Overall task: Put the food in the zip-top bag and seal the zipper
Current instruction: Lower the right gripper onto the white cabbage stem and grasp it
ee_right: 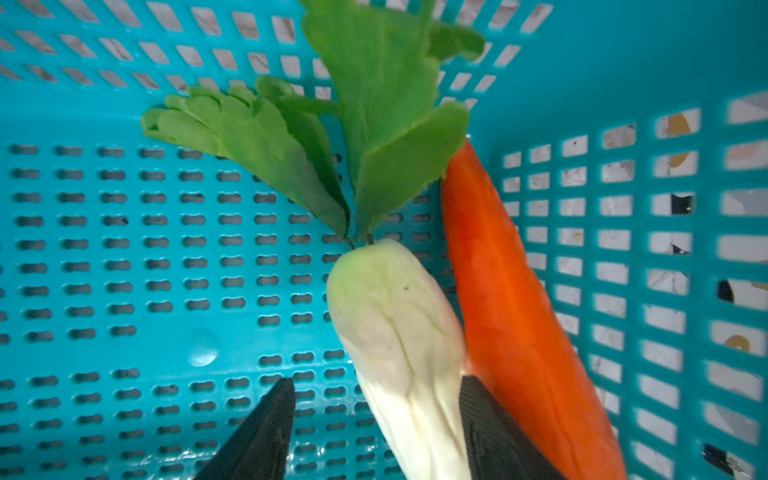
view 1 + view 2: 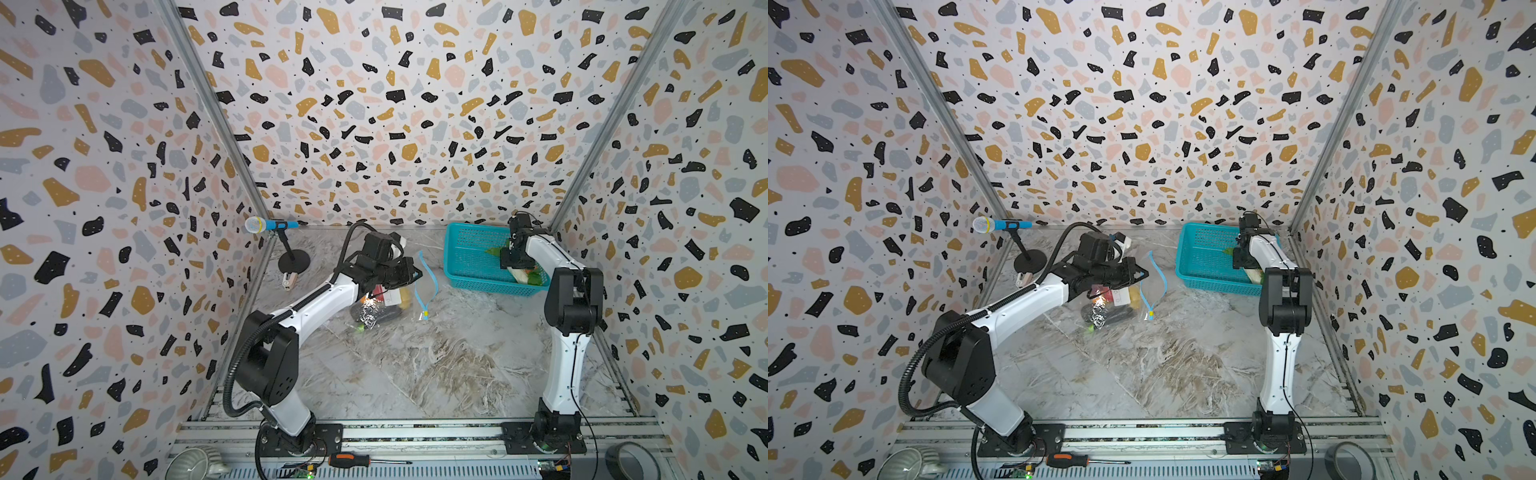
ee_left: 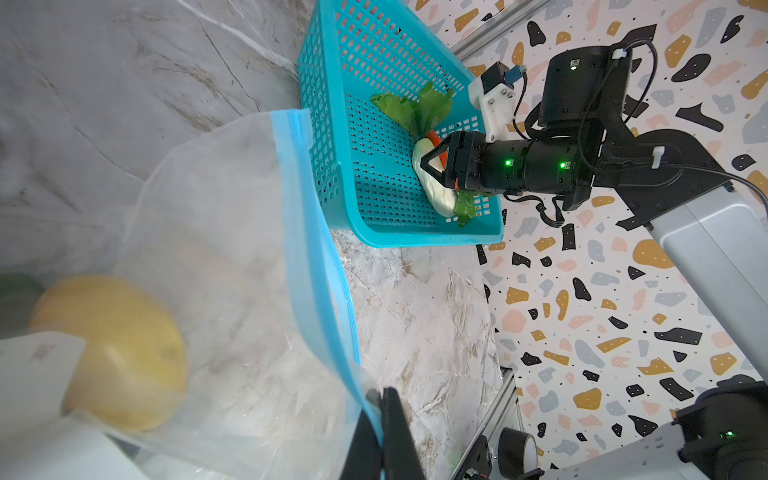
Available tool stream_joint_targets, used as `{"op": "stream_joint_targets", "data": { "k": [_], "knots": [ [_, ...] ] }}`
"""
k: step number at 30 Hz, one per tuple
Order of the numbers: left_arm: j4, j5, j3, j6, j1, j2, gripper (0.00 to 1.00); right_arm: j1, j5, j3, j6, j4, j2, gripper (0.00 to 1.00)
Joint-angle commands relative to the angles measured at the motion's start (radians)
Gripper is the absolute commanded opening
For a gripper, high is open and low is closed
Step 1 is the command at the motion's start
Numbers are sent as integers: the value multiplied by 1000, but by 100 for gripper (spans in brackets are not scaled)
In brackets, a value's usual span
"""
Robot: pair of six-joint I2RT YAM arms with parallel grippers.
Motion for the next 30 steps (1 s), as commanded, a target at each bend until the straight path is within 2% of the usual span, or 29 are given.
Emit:
{"op": "stream_joint_targets", "data": {
  "k": [1,7,14,25,30],
  "knots": [
    [52,7,-16,-8,3,-3,0,-1,-9,39,-15,-31,11,65],
    [54,4,-21,-9,2,-3,0,-6,-9,38,-17,-50,39,65],
    [56,3,-22,-9,2,-5,0,-4,-64,59,-15,-76,70,65],
    [58,1,-30,-8,2,-12,0,18,-69,153,-6,-135,133,76],
    [58,1,-34,-7,2,-15,0,19,-108,175,11,-143,141,76]
  ]
}}
